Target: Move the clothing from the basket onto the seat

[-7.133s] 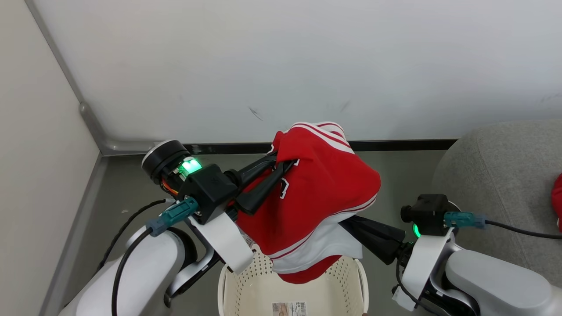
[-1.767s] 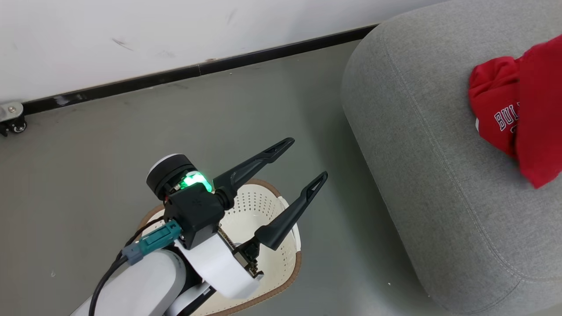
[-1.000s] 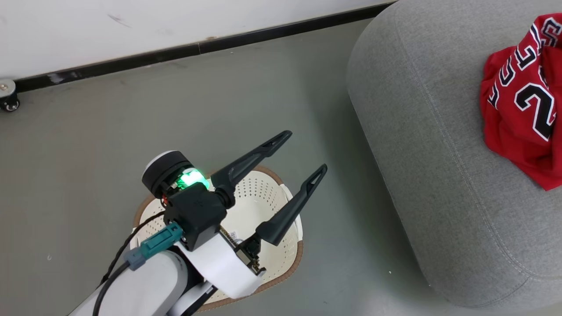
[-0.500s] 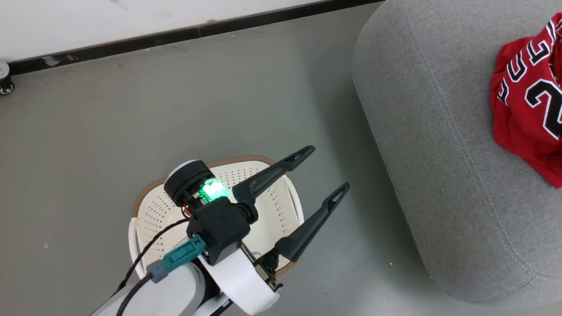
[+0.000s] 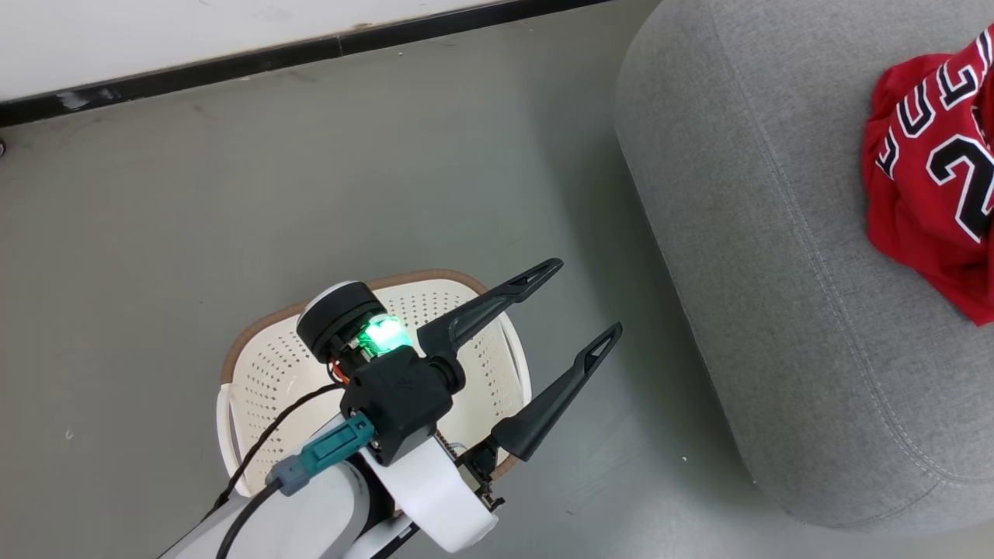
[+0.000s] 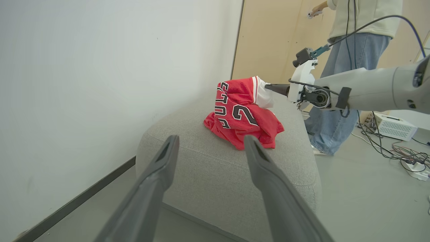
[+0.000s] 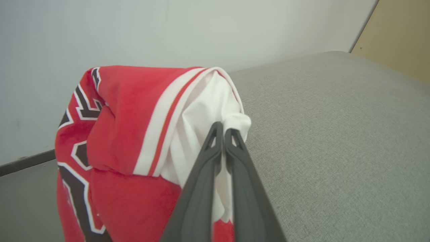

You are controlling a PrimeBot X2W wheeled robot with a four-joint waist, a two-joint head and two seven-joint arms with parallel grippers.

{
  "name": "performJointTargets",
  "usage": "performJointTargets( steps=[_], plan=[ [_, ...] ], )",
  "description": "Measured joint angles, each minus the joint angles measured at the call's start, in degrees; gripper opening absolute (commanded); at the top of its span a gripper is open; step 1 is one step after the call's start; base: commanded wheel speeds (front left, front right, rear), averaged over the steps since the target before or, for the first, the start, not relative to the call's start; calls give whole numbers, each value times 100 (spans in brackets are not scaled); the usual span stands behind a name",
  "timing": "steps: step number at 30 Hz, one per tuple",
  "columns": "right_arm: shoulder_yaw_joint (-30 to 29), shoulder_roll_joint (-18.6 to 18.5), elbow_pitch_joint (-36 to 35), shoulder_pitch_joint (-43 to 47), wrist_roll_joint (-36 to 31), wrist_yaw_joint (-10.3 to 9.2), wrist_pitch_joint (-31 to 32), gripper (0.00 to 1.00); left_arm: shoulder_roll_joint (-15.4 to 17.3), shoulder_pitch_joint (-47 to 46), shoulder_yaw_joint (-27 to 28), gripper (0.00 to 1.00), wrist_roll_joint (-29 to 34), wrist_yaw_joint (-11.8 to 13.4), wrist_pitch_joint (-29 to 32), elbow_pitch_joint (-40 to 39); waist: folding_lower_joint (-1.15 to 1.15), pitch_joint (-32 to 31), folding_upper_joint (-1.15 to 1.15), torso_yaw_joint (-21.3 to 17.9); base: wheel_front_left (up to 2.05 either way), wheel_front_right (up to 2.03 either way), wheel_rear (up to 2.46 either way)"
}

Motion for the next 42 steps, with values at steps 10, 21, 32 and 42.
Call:
performJointTargets(
  steps=[10, 21, 32, 42],
  plan=[
    [-54, 54, -11, 60, 51, 0, -24, 100, -51, 0, -4, 100, -3, -49, -94, 169, 0, -57, 0, -178, 0, 0, 0],
    [-11, 70, -232, 341, -3, 0, -68, 100, -69, 1, -8, 100, -53, -66, -221, 353, 0, -203, 0, -444, 0, 0, 0],
    [253, 307, -1199, 339, -332, 0, -75, 100, -71, 142, 177, 100, -66, 35, -455, 564, 0, -478, 0, -493, 0, 0, 0],
    [654, 749, -2078, 223, -692, 0, -76, 100, -27, 537, 526, 100, -227, 380, -608, 754, 0, -756, 0, -242, 0, 0, 0]
  ],
)
